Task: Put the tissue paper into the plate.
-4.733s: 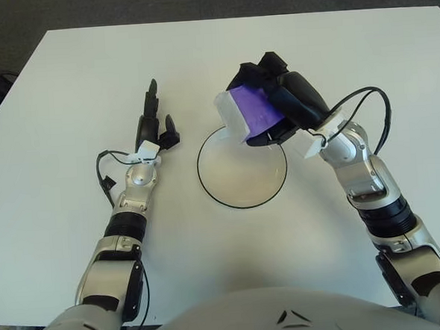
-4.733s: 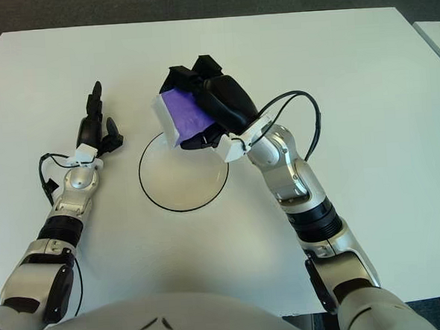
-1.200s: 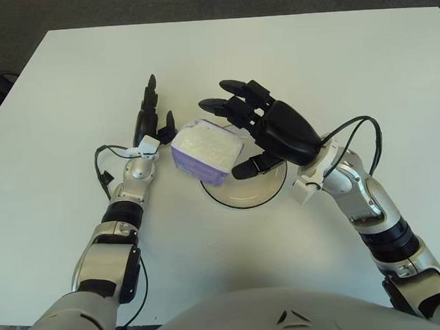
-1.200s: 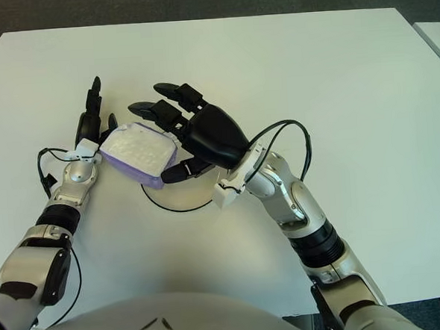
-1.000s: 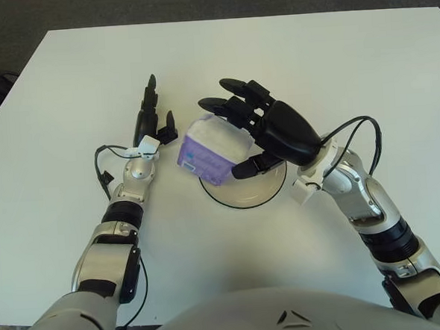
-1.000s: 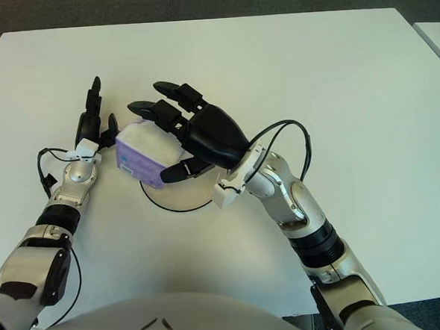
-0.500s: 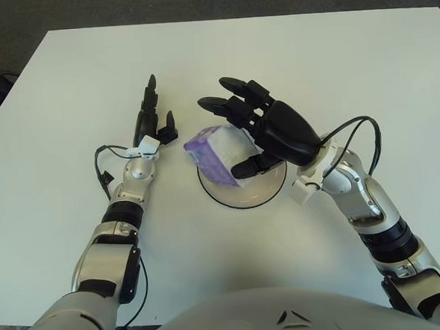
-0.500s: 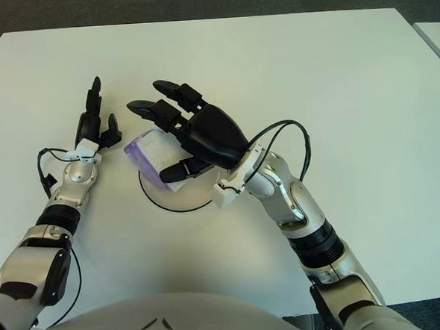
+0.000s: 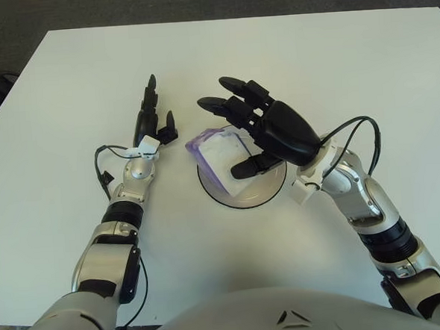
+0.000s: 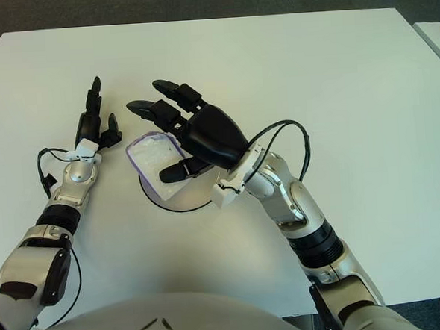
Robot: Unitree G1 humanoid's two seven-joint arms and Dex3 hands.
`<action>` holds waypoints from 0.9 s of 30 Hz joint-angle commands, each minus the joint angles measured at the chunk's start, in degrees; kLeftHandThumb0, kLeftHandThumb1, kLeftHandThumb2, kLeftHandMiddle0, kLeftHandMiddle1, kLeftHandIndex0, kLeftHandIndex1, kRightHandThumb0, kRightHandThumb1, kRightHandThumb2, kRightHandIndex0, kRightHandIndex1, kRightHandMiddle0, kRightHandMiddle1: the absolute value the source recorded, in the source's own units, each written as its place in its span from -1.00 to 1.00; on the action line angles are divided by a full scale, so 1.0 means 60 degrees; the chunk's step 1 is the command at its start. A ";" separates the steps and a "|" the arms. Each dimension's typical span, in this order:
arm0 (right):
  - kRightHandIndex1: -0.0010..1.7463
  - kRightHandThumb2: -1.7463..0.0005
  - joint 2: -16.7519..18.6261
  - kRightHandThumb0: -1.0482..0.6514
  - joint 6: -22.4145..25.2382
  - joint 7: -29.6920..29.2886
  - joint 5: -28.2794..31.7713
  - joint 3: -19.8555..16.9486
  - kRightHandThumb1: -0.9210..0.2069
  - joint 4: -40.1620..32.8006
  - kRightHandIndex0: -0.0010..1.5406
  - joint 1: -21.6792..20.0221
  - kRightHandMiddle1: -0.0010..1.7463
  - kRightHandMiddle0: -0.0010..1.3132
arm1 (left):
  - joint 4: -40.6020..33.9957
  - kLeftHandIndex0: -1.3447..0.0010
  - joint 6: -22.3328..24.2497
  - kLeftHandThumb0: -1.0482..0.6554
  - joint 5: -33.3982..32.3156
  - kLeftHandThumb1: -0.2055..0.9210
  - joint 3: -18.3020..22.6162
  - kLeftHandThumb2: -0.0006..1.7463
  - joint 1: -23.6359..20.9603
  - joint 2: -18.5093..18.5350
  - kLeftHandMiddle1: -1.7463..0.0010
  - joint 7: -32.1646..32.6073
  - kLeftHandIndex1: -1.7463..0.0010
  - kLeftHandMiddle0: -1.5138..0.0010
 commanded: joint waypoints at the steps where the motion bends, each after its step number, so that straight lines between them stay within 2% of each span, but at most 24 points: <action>1: -0.76 0.09 0.0023 -0.85 -0.0066 0.0053 -0.0058 0.0014 -1.00 -0.0114 -0.96 0.0071 -0.60 -1.00 | 0.0905 1.00 -0.0107 -0.82 0.0044 1.00 -0.0205 0.14 0.1386 -0.0536 1.00 0.0070 1.00 1.00; 10: -0.77 0.09 0.0035 -0.85 -0.0062 0.0053 -0.0064 0.0018 -1.00 -0.0094 -0.95 0.0052 -0.60 -1.00 | 0.0918 1.00 -0.0103 -0.82 0.0038 1.00 -0.0199 0.14 0.1372 -0.0529 1.00 0.0061 1.00 1.00; 11: -0.77 0.09 -0.0114 -0.85 -0.0117 0.0133 0.0347 -0.0181 -1.00 0.0243 -0.95 -0.0009 -0.60 -1.00 | 0.0332 1.00 0.0329 -0.82 -0.0181 1.00 -0.0086 0.14 0.1953 -0.0417 1.00 -0.0201 1.00 1.00; 13: -0.91 0.18 -0.0299 -0.94 -0.0075 0.0319 0.0950 -0.0480 -1.00 0.0631 -0.98 -0.0114 -0.84 -1.00 | -0.0386 0.99 0.0886 -0.82 -0.0450 1.00 0.0060 0.19 0.2650 -0.0286 1.00 -0.0519 0.99 1.00; 16: -0.97 0.25 -0.0332 -0.98 0.0341 0.0660 0.1356 -0.0715 -1.00 0.0554 -0.99 -0.0229 -0.95 -1.00 | -0.0300 0.98 0.1096 -0.81 -0.0463 1.00 0.0118 0.23 0.2503 -0.0333 1.00 -0.0478 0.99 1.00; 20: -0.99 0.26 -0.0367 -0.99 0.0955 0.1014 0.1724 -0.1133 -1.00 0.0212 -1.00 -0.0446 -0.99 -1.00 | 0.0116 0.98 0.1154 -0.81 -0.0300 1.00 0.0021 0.26 0.1726 -0.0578 1.00 -0.0340 0.98 1.00; 27: -1.00 0.19 -0.0291 -1.00 0.1546 0.1072 0.1997 -0.1611 -1.00 0.0132 -1.00 -0.0618 -1.00 -1.00 | -0.0289 0.97 0.0920 -0.82 -0.0294 1.00 0.0006 0.28 0.2091 -0.0503 0.99 -0.0312 0.96 0.99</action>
